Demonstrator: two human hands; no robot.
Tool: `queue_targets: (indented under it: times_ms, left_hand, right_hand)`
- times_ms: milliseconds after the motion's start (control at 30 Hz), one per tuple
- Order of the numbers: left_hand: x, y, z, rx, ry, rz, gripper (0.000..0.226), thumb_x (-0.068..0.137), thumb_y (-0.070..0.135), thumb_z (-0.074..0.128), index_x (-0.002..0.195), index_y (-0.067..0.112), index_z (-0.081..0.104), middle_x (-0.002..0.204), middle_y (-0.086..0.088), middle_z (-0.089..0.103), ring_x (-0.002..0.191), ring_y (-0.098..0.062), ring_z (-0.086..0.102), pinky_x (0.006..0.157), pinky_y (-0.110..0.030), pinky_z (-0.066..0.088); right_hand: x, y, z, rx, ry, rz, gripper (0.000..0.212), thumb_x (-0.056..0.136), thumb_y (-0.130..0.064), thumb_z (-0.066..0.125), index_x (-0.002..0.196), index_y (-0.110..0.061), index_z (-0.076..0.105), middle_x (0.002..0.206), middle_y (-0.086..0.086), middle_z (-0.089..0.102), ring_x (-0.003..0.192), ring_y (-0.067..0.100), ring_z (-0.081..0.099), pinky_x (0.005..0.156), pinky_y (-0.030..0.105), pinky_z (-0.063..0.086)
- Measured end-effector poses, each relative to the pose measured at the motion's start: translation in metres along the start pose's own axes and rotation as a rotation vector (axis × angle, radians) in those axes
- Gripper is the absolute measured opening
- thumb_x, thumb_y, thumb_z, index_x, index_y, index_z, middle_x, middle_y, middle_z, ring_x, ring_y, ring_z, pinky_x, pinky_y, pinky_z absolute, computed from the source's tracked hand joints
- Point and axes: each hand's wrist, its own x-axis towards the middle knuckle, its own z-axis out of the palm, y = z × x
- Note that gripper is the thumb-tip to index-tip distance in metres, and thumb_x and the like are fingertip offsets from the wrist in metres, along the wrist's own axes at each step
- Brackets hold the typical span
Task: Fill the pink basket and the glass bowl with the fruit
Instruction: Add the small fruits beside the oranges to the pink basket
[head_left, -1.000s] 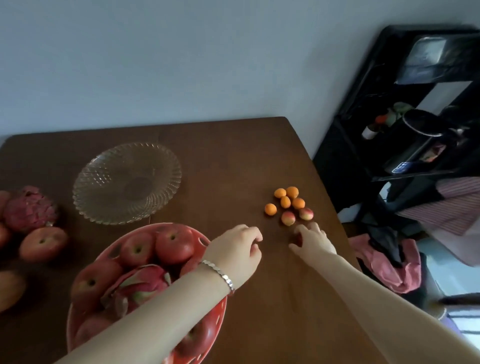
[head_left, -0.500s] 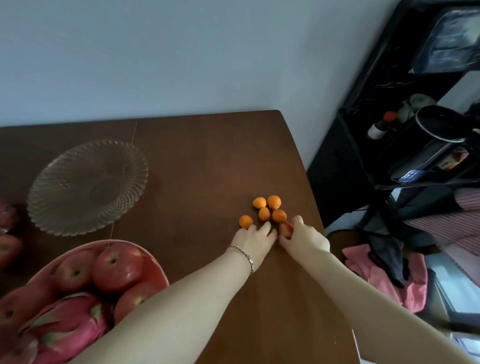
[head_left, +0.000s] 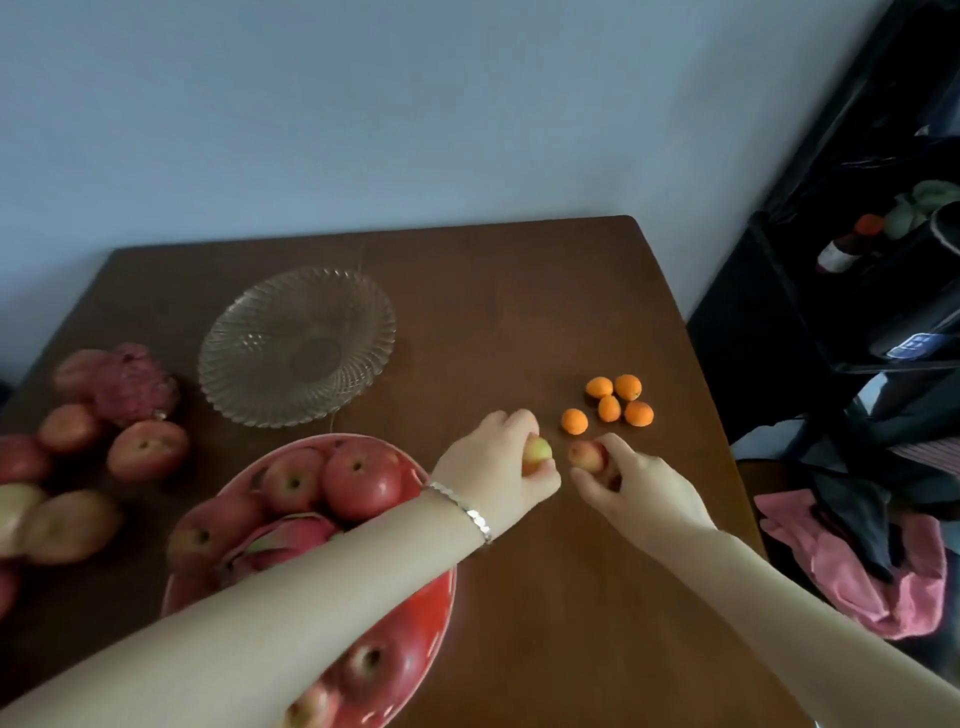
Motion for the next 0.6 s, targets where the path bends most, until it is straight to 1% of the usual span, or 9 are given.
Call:
queue_targets:
  times_ms: [67,133,167,200,267,333,400,500,600]
  left_hand:
    - [-0.026,-0.032,-0.031,-0.067,0.141,-0.003,0.028,0.082,0.029,0.06,0.108,0.02,0.054,0.104,-0.001,0.053,0.086,-0.026,0.061,0.078,-0.036,0.051]
    - [-0.045,-0.068,-0.056,-0.095,0.233,-0.04,0.032,0.081,0.022,0.064,0.111,0.018,0.055,0.108,0.0,0.055,0.092,-0.02,0.06,0.084,-0.032,0.049]
    - [-0.053,-0.086,-0.065,-0.109,0.253,-0.071,0.032,0.081,0.02,0.065,0.112,0.018,0.056,0.109,0.001,0.056,0.094,-0.017,0.058,0.086,-0.029,0.047]
    - [-0.062,-0.106,-0.074,-0.119,0.243,-0.101,0.031,0.081,0.019,0.065,0.11,0.019,0.056,0.108,0.002,0.056,0.094,-0.015,0.056,0.087,-0.026,0.045]
    - [-0.071,-0.132,-0.078,-0.115,0.145,-0.122,0.027,0.081,0.018,0.065,0.105,0.023,0.057,0.105,0.003,0.058,0.096,-0.015,0.058,0.089,-0.029,0.046]
    - [-0.077,-0.152,-0.077,-0.062,0.027,-0.087,0.028,0.082,0.017,0.063,0.109,0.023,0.059,0.112,0.002,0.059,0.106,-0.017,0.058,0.096,-0.03,0.044]
    - [-0.077,-0.164,-0.072,-0.039,-0.038,-0.047,0.034,0.088,0.017,0.058,0.121,0.022,0.058,0.124,0.001,0.054,0.117,-0.015,0.052,0.103,-0.024,0.037]
    - [-0.074,-0.168,-0.068,-0.063,-0.04,-0.034,0.036,0.093,0.02,0.051,0.128,0.023,0.055,0.124,0.0,0.046,0.114,-0.014,0.052,0.102,-0.018,0.034]
    - [-0.073,-0.17,-0.066,0.013,-0.066,-0.015,0.04,0.094,0.023,0.048,0.134,0.026,0.048,0.128,-0.001,0.044,0.124,-0.018,0.039,0.109,-0.023,0.026]
  right_hand:
    - [-0.012,-0.038,0.0,0.058,0.001,-0.097,0.033,0.088,-0.052,0.046,0.11,-0.028,0.048,0.071,-0.015,0.052,0.066,0.008,0.055,0.057,0.024,0.043]
    - [-0.022,-0.073,0.002,0.134,-0.006,-0.152,0.029,0.088,-0.05,0.048,0.108,-0.028,0.048,0.065,-0.017,0.05,0.06,0.006,0.051,0.052,0.021,0.038]
    - [-0.026,-0.089,0.004,0.167,-0.014,-0.168,0.029,0.087,-0.05,0.049,0.107,-0.029,0.048,0.065,-0.016,0.051,0.06,0.006,0.052,0.051,0.02,0.038]
    - [-0.03,-0.107,0.009,0.187,-0.026,-0.182,0.029,0.086,-0.051,0.05,0.107,-0.031,0.048,0.067,-0.015,0.054,0.063,0.007,0.054,0.052,0.022,0.039]
    - [-0.034,-0.131,0.017,0.186,-0.05,-0.202,0.031,0.085,-0.052,0.051,0.108,-0.032,0.048,0.072,-0.009,0.061,0.07,0.015,0.06,0.058,0.028,0.047]
    - [-0.037,-0.153,0.029,0.141,-0.067,-0.198,0.035,0.084,-0.051,0.051,0.113,-0.031,0.047,0.077,-0.003,0.067,0.076,0.021,0.063,0.064,0.033,0.051]
    - [-0.039,-0.169,0.039,0.047,-0.072,-0.184,0.042,0.084,-0.053,0.05,0.12,-0.032,0.044,0.083,0.001,0.068,0.081,0.025,0.064,0.064,0.032,0.049]
    - [-0.038,-0.184,0.054,-0.13,-0.077,-0.194,0.046,0.086,-0.05,0.048,0.127,-0.032,0.039,0.096,0.001,0.067,0.09,0.026,0.064,0.064,0.029,0.043]
    - [-0.034,-0.194,0.064,-0.269,-0.043,-0.229,0.045,0.088,-0.038,0.047,0.131,-0.032,0.037,0.104,0.0,0.066,0.093,0.026,0.063,0.065,0.031,0.043]
